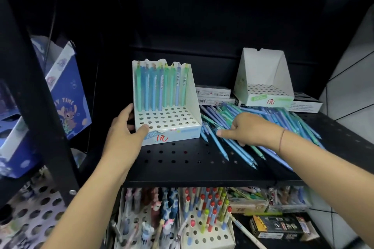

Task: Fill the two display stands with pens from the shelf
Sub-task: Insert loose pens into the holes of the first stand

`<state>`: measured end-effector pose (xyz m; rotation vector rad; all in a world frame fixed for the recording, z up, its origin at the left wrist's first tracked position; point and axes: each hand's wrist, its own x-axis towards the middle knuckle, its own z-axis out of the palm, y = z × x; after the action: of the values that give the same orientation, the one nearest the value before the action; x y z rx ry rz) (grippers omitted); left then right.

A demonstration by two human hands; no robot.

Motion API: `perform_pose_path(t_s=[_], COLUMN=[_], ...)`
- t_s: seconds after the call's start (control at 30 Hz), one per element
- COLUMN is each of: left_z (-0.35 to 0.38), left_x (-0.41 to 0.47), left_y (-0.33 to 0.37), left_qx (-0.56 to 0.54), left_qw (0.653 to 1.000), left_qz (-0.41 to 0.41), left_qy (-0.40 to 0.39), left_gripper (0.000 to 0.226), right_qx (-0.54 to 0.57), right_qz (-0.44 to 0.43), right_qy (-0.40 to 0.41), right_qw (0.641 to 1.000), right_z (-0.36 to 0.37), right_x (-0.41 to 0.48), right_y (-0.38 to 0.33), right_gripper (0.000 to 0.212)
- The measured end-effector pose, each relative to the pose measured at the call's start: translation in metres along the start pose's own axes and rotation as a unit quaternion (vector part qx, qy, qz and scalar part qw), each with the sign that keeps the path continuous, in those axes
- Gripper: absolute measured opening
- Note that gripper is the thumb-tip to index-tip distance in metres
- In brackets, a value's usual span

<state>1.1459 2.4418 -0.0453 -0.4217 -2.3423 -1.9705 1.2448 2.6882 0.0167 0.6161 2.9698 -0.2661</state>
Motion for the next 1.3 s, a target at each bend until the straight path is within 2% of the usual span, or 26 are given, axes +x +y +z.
perform_pose_path(t_s=[0.13,0.27,0.57,0.73,0.97,1.03,1.17,1.3], left_z=[0.0,0.0,0.0,0.0,-0.001,-0.001,0.0,0.0], left_x=[0.0,-0.001,-0.001,-0.003,-0.004,-0.005,-0.007,-0.008], left_y=[0.001,0.001,0.001,0.003,0.003,0.003,0.005,0.007], left_qx=[0.002,0.002,0.007,0.006,0.002,0.004,0.012,0.011], left_qw=[1.0,1.0,1.0,1.0,1.0,1.0,1.0,1.0], left_qz=[-0.001,0.0,0.002,0.0,-0.002,-0.002,0.001,0.004], left_qy=[-0.001,0.0,-0.002,0.003,0.015,0.019,0.028,0.029], left_gripper=[0.062,0.062,0.063,0.062,0.06,0.058,0.057,0.056], right_qx=[-0.075,-0.088,0.014,0.021,0.131,0.107,-0.033,-0.036], right_qz=[0.0,-0.001,0.029,0.017,0.017,0.011,-0.02,-0.032], right_qy=[-0.035,-0.09,-0.151,-0.126,-0.13,-0.127,-0.107,-0.143], right_qw=[0.997,0.992,0.988,0.992,0.983,0.986,0.993,0.989], right_z=[-0.003,-0.01,-0.013,-0.01,-0.013,-0.014,-0.012,-0.015], right_x=[0.001,0.009,0.014,0.014,0.012,0.011,0.015,0.018], right_y=[-0.01,-0.011,-0.008,-0.005,0.016,0.017,0.005,0.006], right_gripper=[0.063,0.06,0.048,0.046,0.045,0.047,0.046,0.041])
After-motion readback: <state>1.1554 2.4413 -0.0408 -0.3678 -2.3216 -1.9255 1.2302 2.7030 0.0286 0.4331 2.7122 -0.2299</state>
